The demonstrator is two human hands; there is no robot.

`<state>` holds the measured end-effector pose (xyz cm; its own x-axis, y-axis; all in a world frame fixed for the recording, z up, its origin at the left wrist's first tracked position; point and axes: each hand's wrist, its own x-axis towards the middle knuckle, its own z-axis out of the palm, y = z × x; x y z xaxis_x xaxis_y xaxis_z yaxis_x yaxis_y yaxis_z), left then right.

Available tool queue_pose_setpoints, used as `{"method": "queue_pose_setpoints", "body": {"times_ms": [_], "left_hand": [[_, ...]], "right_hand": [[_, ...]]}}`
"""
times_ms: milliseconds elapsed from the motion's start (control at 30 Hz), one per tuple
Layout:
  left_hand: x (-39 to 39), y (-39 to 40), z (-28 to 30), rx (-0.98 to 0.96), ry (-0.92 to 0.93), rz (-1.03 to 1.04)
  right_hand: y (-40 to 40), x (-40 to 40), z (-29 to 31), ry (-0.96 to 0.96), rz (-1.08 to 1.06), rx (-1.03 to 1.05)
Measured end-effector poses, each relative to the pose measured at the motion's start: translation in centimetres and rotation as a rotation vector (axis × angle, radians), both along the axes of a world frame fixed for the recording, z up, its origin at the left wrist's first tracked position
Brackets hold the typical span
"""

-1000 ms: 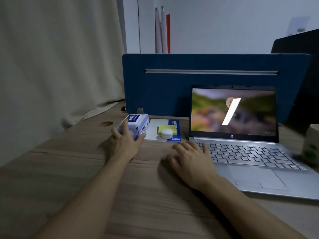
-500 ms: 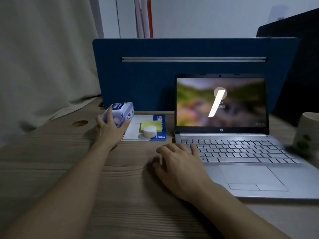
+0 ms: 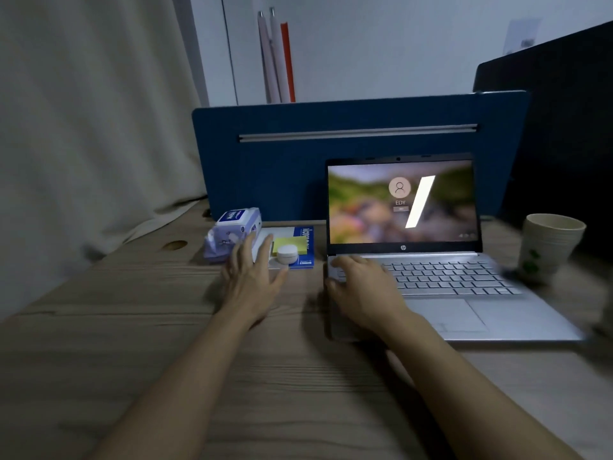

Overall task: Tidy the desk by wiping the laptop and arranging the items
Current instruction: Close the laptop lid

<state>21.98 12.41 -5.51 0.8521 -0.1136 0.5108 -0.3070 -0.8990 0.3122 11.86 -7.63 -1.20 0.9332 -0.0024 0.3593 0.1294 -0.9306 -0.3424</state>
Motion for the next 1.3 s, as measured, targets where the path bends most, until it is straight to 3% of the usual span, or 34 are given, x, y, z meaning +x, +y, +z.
{"method": "queue_pose_setpoints", "body": {"times_ms": [233,500,567,767,1133,1300], "left_hand": [[-6.8,-3.9,-0.5,-0.118,0.069,-0.296],[-5.9,-7.6,0.1,-0.31,0.27,-0.489],[-5.2,-8.5,0.1,-0.284,0.288,-0.518],[-2.1,-9.3,0.3,-0.333,0.312,-0.546],[-1.5,-9.1,0.5,-0.523,0.35,-0.524],[-1.6,-9.2,0.3,-0.515,0.357,-0.516]], "right_hand": [[-3.6,-2.8,-0.8,0.006,-0.098,0.108],[-9.2,-5.1,-2.5,0.024,-0.12,-0.069],[-10.6,-4.5,-2.3,0.034,-0.127,-0.097],[-14.1,1.8,1.1,0.052,-0.116,-0.193],[-17.3,17.5,9.6,-0.167,-0.209,-0.307],[-16.6,20.3,12.4,-0.074,-0.285,-0.286]]}}
